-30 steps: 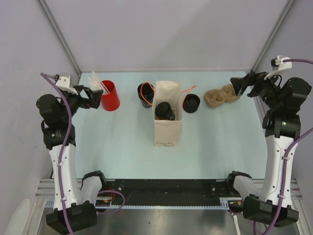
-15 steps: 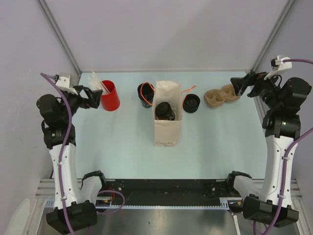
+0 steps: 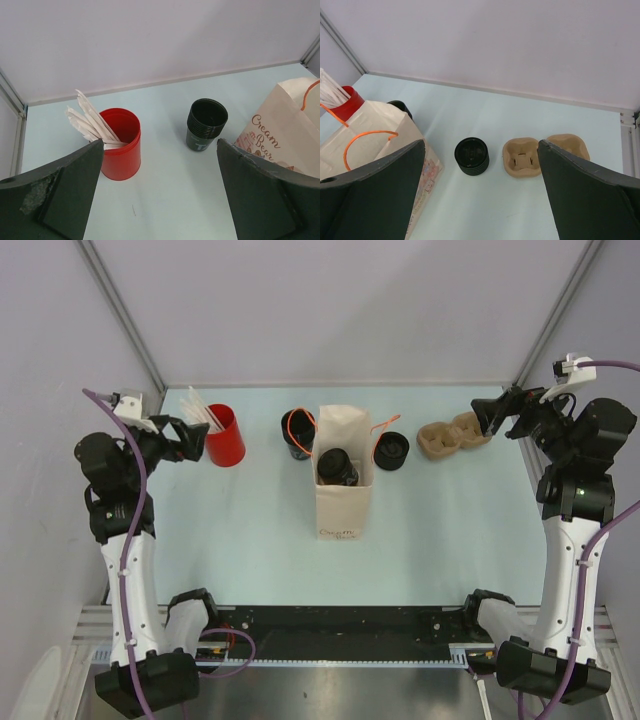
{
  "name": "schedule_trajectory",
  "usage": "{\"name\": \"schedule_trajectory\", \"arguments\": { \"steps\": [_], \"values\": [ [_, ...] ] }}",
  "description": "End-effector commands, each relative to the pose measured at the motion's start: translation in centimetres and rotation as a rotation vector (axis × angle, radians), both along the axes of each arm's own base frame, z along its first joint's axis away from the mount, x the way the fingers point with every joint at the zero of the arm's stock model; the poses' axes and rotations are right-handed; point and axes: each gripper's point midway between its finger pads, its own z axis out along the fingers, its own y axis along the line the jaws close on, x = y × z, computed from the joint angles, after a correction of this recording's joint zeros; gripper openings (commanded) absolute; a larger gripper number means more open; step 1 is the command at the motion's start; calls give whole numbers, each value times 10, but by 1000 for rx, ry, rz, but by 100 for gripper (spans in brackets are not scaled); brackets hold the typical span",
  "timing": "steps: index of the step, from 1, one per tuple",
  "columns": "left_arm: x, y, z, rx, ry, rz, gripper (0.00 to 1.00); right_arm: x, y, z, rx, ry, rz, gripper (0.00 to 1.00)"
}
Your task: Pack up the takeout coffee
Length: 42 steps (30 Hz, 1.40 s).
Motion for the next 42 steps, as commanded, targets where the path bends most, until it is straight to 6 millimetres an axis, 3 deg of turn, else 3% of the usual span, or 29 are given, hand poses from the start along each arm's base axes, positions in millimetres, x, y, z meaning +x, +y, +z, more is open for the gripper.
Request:
{"name": "schedule_trajectory", "arguments": {
  "steps": [1,6,7,9,10,11,12,13,14,20,27,42],
  "values": [
    [-6,5,28,28,-68,29,100,-2,-3,9,-19,-39,-15,100],
    [-16,12,57,70,-99,91,99,-7,-8,29,-41,-65,-52,100],
    [-17,12,59,75,-100,93,99,-11,-7,42,-49,-89,-56,100],
    [-21,11,69,79,-105,93,100,-14,-8,50,-55,-86,-64,100],
    [-22,11,73,102,-111,90,99,-20,-7,67,-65,-119,-66,100],
    [-26,10,87,119,-137,93,99,-21,-7,70,-71,-120,-69,100],
    [-30,10,88,139,-127,94,99,-24,-7,71,-67,-104,-69,100],
    [-30,13,92,151,-124,105,99,-30,-6,86,-73,-132,-74,100],
    [-37,13,109,171,-154,117,99,-31,-6,89,-73,-130,-78,100],
    [-60,10,143,226,-174,141,99,-46,-5,112,-97,-147,-95,100],
    [-70,11,151,208,-173,173,100,-52,-2,122,-60,-146,-90,100],
    [-64,13,137,184,-150,171,99,-47,-6,117,-46,-129,-108,100]
  ]
}}
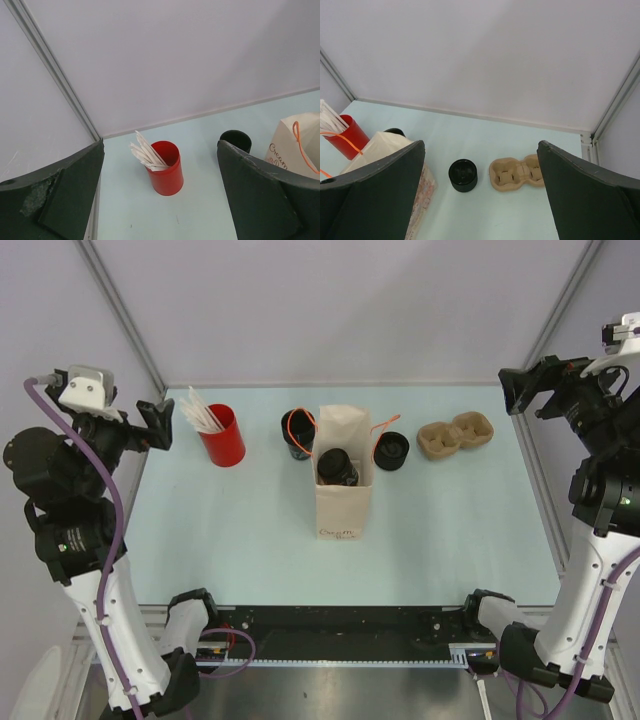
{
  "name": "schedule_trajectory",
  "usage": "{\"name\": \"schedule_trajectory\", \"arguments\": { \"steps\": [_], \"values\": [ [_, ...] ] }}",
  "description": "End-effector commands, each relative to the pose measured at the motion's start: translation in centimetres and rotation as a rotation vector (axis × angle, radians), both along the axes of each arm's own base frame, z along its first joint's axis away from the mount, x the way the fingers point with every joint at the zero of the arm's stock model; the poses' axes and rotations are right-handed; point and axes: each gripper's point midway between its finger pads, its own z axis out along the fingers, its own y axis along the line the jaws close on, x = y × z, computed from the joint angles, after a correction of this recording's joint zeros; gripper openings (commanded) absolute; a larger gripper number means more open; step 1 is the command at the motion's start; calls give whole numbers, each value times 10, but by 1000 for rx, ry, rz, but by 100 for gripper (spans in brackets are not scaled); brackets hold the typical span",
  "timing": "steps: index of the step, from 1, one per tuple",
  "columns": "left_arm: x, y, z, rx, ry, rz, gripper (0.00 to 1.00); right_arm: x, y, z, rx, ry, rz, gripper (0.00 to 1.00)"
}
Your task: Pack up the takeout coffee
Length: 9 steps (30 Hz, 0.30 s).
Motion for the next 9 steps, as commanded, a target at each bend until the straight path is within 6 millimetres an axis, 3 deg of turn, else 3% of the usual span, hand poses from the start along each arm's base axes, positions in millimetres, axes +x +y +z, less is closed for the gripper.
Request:
{"name": "schedule_trajectory", "arguments": {
  "steps": [1,9],
  "values": [
    [1,4,-3,-14,5,20,99,-6,0,11,3,-35,-9,100],
    [1,3,-5,-15,7,12,100,-3,2,8,5,-31,5,100]
  ]
}}
